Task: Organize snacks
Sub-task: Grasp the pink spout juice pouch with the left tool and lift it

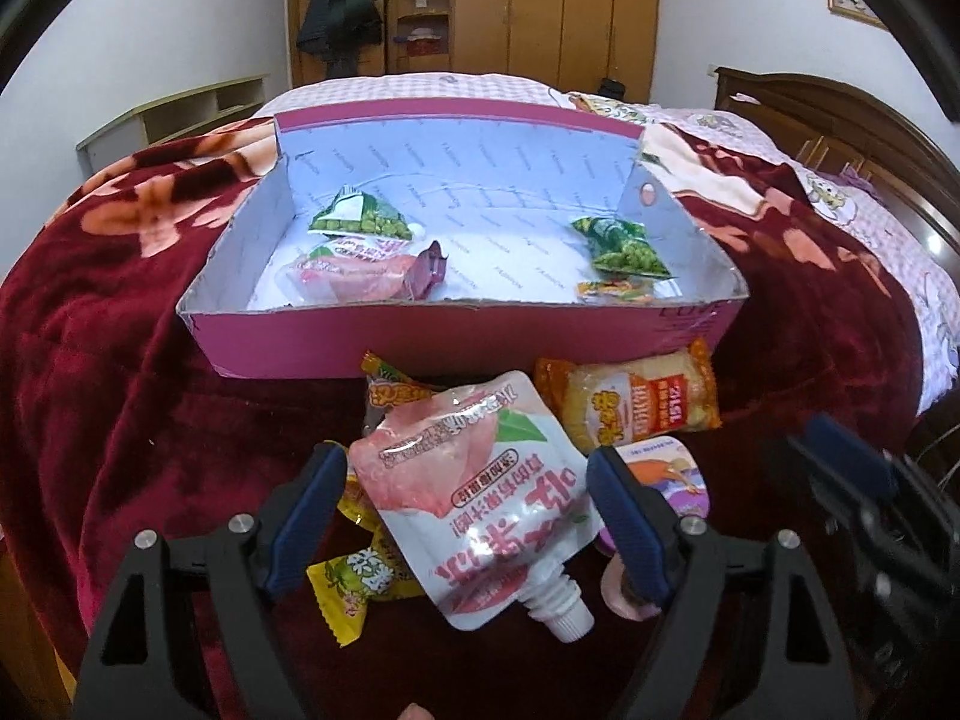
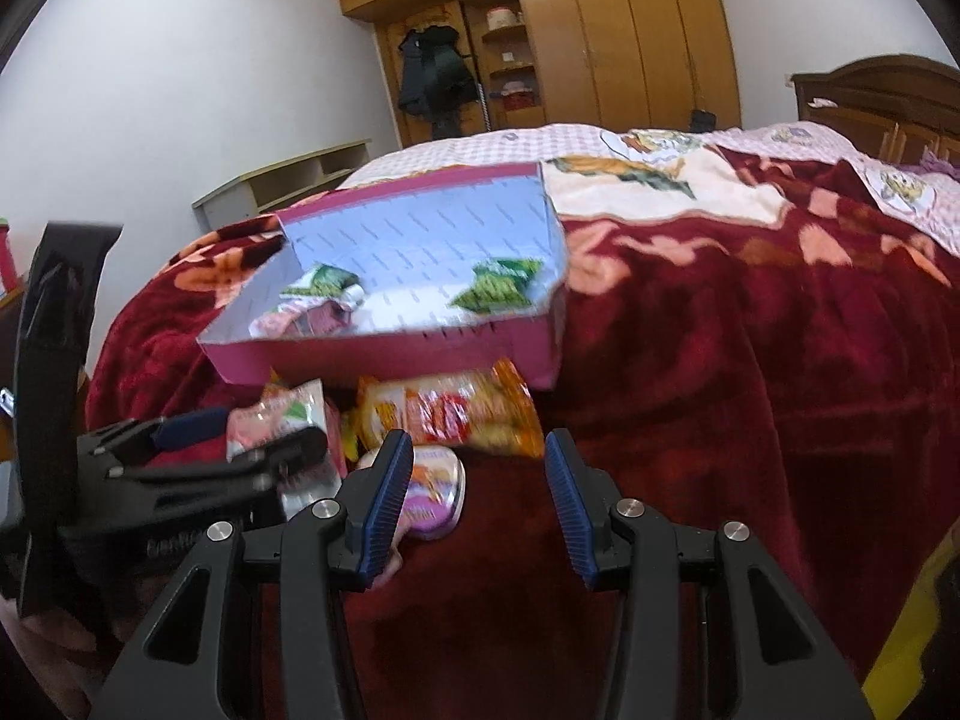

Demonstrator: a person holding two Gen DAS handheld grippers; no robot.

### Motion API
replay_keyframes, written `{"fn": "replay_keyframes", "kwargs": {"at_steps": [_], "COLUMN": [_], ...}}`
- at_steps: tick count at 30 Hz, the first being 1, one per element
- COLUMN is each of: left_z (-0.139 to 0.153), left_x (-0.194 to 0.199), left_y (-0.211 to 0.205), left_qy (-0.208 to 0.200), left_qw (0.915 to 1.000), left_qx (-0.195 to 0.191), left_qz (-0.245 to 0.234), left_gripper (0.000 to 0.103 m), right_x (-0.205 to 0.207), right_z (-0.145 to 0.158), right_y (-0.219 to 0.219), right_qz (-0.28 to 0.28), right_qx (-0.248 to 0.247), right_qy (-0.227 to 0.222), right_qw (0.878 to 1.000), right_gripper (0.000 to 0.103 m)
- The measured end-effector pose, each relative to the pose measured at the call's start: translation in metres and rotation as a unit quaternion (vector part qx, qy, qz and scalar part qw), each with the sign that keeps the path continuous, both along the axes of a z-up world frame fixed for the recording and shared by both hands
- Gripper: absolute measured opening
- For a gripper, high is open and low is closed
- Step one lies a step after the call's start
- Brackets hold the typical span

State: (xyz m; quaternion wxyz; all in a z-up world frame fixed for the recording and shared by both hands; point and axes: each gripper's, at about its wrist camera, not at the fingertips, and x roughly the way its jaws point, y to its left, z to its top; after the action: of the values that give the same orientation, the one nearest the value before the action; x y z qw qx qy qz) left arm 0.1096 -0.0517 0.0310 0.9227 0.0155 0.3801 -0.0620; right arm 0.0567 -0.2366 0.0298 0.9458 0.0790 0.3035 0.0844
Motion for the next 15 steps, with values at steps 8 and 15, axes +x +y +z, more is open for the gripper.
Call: {"fn": "replay_keyframes", "kwargs": {"at_steps": [8, 15], "left_z": [-0.004, -0.006], "left_x": [0.003, -0.005], "left_y": [-0.008, -0.007], "left_qy": [-0.026, -0.032], "left_qw": [0.9994, 0.9974], "left_qx": [0.008, 0.007], "left_qz": [0.024, 0.064], "left_gripper": [0.087, 0.087], "right_x": [0.002, 0.002], "right_z": [-0.023, -0.035], "right_y": [-0.004, -0.007], "right_qz": [0.000, 0.005], "right_qx": [0.023, 0.041], "right_qy": [0.019, 0.024], "right_qw": [1.000, 0.999], "right_gripper": [0.047, 0.047]}}
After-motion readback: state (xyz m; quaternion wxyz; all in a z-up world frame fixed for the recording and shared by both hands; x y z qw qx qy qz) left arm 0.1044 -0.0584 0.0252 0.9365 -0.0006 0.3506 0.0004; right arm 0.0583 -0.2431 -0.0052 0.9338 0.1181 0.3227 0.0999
